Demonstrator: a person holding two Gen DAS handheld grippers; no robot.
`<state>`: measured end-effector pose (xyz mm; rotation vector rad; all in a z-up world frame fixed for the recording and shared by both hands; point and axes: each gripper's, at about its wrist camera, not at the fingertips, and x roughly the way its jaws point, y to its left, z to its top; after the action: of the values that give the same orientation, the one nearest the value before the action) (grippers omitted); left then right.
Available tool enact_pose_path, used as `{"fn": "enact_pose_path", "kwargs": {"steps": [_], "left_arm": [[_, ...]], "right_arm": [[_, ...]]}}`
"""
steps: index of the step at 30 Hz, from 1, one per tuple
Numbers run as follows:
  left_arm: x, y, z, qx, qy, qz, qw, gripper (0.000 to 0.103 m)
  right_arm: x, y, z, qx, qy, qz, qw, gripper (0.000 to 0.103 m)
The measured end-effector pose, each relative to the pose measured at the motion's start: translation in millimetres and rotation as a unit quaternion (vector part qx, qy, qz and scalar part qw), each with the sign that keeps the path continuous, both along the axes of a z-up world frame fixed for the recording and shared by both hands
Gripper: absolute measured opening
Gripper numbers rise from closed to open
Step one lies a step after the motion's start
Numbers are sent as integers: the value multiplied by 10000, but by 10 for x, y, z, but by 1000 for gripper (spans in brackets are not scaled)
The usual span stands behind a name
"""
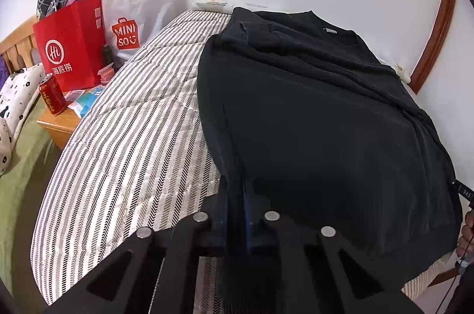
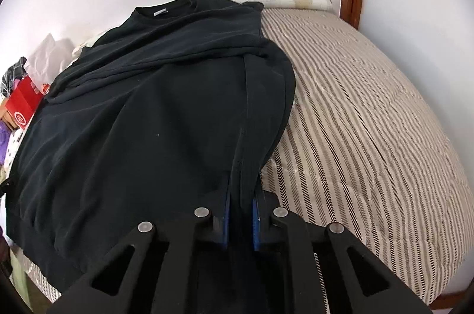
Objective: Fold small clothes
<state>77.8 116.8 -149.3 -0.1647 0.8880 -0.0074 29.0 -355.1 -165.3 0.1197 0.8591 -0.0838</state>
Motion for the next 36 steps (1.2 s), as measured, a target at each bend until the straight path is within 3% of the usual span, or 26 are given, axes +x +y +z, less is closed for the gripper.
{"fn": "enact_pose_path", "kwargs": {"steps": [7,15,19,29,36], "left_arm": [[-179,21,199,-98,-276,-82,9995,6],[-460,-44,442,-215,-533,-353,9977,6],[-401,-74,609,-235,-711,-410,9963,6],[72,-193,1016,-227,-1088,-437,9928,7],[605,-186,1125,-112,-1127,-219,9933,7]], "right_arm": [[-198,-206,144,554,-342,-144,9978,8],[-519,-271,377,473,-560,-86,9973,8],[-535,-299,496,577,-650,-76,9962,8],[-27,-190,1030,661,-1158,110,9910,9],[576,-257,1186,975,-1255,23,9873,9]]}}
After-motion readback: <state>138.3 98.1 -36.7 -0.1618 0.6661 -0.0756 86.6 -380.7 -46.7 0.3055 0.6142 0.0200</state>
